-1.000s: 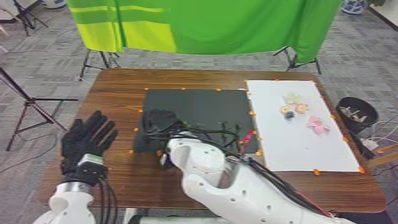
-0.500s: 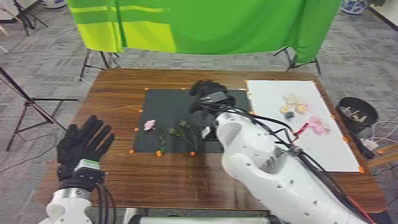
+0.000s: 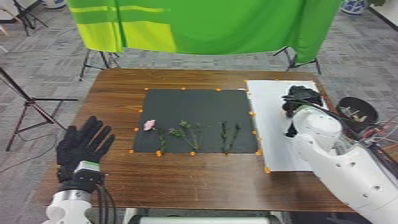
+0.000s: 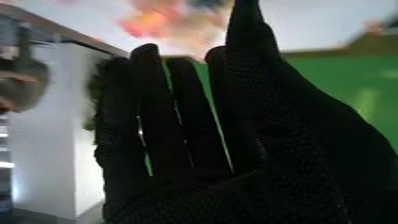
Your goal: Arrange flowers
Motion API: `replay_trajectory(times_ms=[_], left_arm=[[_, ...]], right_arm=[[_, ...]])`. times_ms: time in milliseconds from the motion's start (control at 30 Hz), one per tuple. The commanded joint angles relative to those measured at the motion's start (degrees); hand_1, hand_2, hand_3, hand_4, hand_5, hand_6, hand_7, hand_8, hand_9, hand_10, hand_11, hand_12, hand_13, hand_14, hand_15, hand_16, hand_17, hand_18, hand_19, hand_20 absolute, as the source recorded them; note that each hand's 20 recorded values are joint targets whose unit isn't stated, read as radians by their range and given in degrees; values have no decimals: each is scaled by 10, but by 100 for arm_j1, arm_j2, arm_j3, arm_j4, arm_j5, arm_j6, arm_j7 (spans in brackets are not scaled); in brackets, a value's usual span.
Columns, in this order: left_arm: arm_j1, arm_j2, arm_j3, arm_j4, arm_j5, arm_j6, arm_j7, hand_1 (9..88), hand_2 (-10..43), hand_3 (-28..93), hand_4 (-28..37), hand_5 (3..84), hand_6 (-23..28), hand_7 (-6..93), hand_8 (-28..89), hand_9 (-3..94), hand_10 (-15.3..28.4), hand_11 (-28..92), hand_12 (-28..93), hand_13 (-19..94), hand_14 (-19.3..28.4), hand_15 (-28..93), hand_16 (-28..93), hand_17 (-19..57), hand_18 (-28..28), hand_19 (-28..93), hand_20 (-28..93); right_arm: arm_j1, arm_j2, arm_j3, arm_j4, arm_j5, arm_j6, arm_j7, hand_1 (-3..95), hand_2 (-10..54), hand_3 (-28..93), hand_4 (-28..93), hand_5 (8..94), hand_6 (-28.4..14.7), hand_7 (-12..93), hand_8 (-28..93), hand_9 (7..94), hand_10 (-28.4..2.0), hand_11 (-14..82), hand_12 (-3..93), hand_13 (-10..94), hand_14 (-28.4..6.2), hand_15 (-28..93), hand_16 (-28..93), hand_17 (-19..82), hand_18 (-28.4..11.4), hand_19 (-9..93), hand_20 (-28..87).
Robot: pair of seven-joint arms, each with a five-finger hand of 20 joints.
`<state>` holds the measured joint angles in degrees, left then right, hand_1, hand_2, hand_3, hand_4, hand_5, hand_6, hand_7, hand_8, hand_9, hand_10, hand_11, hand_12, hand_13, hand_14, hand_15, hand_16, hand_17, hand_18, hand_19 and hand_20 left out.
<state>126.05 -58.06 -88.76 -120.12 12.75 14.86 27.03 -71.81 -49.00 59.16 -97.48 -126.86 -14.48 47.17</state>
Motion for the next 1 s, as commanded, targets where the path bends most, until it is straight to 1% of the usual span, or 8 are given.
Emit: replay_trajectory(times_ms=[33,200,333,433,500,600,800,1000], left_arm=[[127,-118,-27,-60,-32,-31,15,269,156,706,-283,450,101,143,-77,336,154,270,135,248,170,461,-58,-67,166,414,171],[143,-138,-26,-62,-28,-39,-11,271,155,706,-283,450,100,143,-77,341,156,269,134,250,171,463,-58,-67,166,414,172],[195,-162,-51,-70,-58,-23,-15,271,156,706,-283,451,100,144,-77,343,155,272,135,253,170,466,-57,-67,166,414,172],[205,-174,-52,-72,-43,-18,-52,272,156,706,-283,451,100,144,-77,344,155,273,136,254,172,466,-58,-67,166,414,172],[218,-174,-49,-81,-55,-23,-30,272,156,706,-283,451,101,144,-76,345,155,274,137,255,172,467,-58,-67,166,415,172],[193,-175,-43,-65,-52,-36,-53,272,156,705,-283,451,101,143,-76,346,155,274,137,255,172,467,-58,-67,166,415,172],[186,-176,-45,-61,-37,-59,-63,272,156,706,-283,451,101,144,-76,347,157,276,137,255,172,468,-59,-67,166,415,172],[258,-167,-106,-90,-41,-22,-53,273,155,706,-283,451,102,144,-76,347,156,276,136,254,173,468,-59,-67,166,415,172]], right_arm=[[-314,-32,103,-264,71,29,148,505,-95,832,-283,556,-47,160,-126,541,-163,103,124,503,-145,275,158,278,-225,801,273],[-514,-55,214,-310,197,66,170,522,-95,820,-282,618,-24,178,-125,624,-134,136,138,551,-126,293,153,284,-219,808,273],[-531,-93,210,-239,274,-133,165,530,-95,810,-283,644,-15,185,-128,661,-130,145,146,577,-123,294,158,287,-216,808,276],[-601,-87,203,-175,222,-46,146,554,-95,767,-283,676,-10,187,-49,708,-126,140,167,611,-115,295,190,291,-215,804,287],[-645,-63,170,-174,114,79,117,578,-95,736,-283,697,-8,194,-19,742,-123,110,223,632,-108,278,260,294,-213,802,295],[-733,-5,136,-213,34,438,56,632,-95,699,-281,759,2,231,25,851,-113,72,358,696,-85,265,376,306,-208,805,316],[-838,128,147,-793,-137,902,-298,644,-95,708,-282,798,7,252,48,892,-106,82,404,728,-85,276,412,317,-207,810,332],[-376,-60,-272,-1491,-568,933,-1085,642,-95,717,-282,802,6,252,50,897,-106,83,413,732,-86,283,417,318,-207,812,337]])
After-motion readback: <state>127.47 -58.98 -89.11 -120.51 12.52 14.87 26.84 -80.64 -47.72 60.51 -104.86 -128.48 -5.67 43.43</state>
